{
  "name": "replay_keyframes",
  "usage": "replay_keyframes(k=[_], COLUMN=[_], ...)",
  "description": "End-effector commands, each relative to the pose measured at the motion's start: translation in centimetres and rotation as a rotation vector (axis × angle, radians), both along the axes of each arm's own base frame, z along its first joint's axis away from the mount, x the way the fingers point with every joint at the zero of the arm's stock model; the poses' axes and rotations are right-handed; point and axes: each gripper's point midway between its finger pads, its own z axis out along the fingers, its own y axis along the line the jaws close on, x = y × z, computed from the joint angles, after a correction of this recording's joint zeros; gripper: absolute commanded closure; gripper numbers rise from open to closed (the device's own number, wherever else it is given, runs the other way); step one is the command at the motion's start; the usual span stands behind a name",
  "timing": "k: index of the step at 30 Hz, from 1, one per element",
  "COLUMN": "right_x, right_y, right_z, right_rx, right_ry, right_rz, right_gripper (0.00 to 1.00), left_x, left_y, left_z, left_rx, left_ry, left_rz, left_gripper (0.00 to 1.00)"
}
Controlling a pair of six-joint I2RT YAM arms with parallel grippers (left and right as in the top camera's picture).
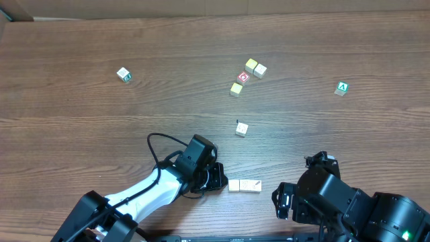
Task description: Flip 4 blocks
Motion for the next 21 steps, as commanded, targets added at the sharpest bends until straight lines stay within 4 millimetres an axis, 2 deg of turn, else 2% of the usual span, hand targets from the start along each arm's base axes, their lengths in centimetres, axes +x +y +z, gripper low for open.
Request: replay_keyframes(k=[1,21], right_x=[0.14,0.13], right_y=[0.15,0.14], right_z=[0.56,0.56], right_rx=[0.017,0.017], right_ry=[-0.019,-0.019], right_rz=[0.004,0.004], right_gripper=[0.00,0.00], left_x=[0.01,0.26], left_y=[0.08,0.23], left_z=[-0.42,-0.49], left_rx=[0.007,0.015], left_ry=[0.006,0.008], left_rz=[0.001,0.030], left_gripper=[0.96,0.96])
